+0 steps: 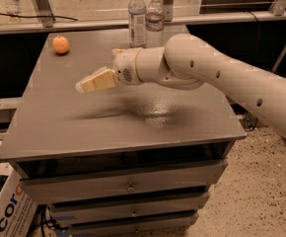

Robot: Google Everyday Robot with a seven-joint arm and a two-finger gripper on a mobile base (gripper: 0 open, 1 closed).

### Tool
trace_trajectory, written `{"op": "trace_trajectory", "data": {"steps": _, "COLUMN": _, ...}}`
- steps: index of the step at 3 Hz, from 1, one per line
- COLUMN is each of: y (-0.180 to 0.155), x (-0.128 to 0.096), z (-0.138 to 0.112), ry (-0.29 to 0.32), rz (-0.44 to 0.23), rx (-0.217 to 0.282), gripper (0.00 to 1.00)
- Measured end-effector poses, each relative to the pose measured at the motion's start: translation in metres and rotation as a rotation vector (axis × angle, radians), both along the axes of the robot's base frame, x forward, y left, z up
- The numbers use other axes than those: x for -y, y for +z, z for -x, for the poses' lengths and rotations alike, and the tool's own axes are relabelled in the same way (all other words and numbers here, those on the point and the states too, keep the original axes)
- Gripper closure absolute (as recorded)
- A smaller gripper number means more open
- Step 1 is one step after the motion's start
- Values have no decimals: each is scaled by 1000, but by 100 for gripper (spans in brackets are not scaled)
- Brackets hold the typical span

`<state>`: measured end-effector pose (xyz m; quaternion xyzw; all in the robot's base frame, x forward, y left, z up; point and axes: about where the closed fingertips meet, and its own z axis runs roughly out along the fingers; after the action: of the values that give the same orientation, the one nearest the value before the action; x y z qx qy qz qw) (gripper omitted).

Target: Move orange near water bottle

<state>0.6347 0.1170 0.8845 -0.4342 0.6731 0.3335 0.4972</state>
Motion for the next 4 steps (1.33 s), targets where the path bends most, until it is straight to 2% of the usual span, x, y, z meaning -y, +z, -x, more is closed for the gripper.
{"op": "trace_trajectory", "data": {"steps": 1, "y": -4, "x": -9, "z": -3, "ry": 4, "rz": -3, "rx": 21, "gripper": 0}}
{"op": "trace_trajectory", "data": {"steps": 2, "y": -8, "x": -27, "z": -25, "ry": -20, "rz": -8, "rx": 53, "gripper": 0}}
{"op": "trace_trajectory", "data": {"steps": 3, "y": -16, "x": -48, "z": -57, "ry": -67, "rz": 12, "rx": 84, "gripper": 0}}
{"op": "trace_trajectory", "data": {"steps": 4, "y": -22, "x": -66, "z": -89, "ry": -108, "rz": 16, "rx": 92, "gripper": 0}}
